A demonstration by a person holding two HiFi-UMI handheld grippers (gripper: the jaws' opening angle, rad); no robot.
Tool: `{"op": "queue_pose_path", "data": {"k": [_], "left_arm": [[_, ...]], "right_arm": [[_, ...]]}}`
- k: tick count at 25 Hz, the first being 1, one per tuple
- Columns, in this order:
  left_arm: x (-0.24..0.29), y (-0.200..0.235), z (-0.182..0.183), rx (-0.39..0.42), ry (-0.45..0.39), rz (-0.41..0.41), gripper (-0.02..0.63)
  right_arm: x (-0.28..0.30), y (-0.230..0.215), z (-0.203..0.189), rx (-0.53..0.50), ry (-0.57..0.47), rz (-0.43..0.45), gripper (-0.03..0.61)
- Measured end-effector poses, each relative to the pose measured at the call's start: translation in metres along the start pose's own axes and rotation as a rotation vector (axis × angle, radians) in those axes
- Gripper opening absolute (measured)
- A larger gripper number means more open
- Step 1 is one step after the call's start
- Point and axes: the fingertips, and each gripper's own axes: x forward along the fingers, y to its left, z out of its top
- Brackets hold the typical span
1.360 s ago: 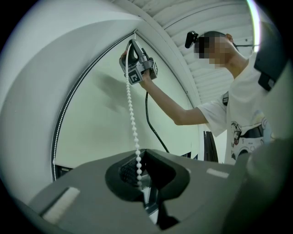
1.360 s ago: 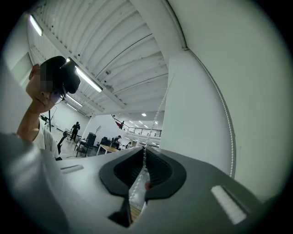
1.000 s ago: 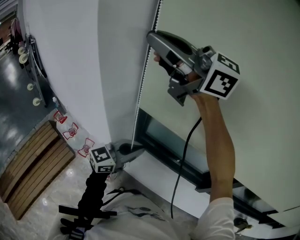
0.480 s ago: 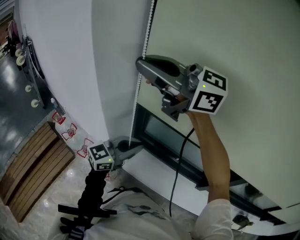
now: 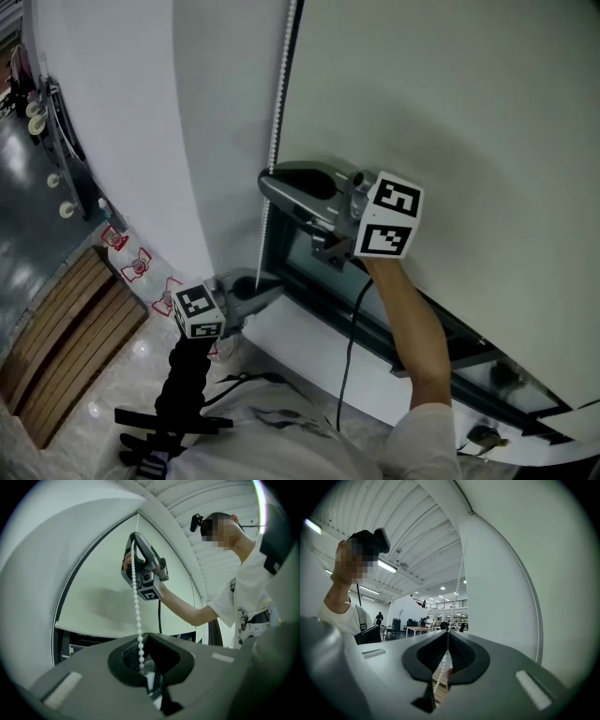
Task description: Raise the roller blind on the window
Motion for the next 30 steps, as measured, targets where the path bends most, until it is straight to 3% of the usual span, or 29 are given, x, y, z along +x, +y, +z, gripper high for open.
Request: {"op": "queue_pose_path", "data": {"k": [7, 17, 25, 26, 28, 30], "left_arm": [[-0.002, 0.001, -0.001, -0.005, 0.003, 0.003, -0.002], [-0.003, 0.002, -0.007, -0.022, 0.015, 0.013, -0.002], [-0.003, 0.001, -0.007, -0.029, 0.008, 0.016, -0.002], [-0.003, 0.001, -0.006, -0.027, 0.007, 0.015, -0.002], [-0.003, 0.001, -0.006, -0.023, 0.008, 0.012, -0.002], [-0.003, 0.001, -0.005, -0.027, 0.009, 0.015, -0.002]], "right_arm": [[0.000, 0.010, -0.040, 0.033, 0.037, 0.009, 0.012], [-0.002, 0.026, -0.164, 0.149, 0.218, 0.010, 0.012], [-0.011, 0.028, -0.165, 0.175, 0.153, 0.030, 0.017], [-0.012, 0.028, -0.166, 0.151, 0.163, 0.029, 0.023], [-0.010, 0.027, -0.162, 0.123, 0.174, 0.040, 0.167], [-0.009, 0.024, -0.144, 0.123, 0.136, 0.054, 0.189]]}}
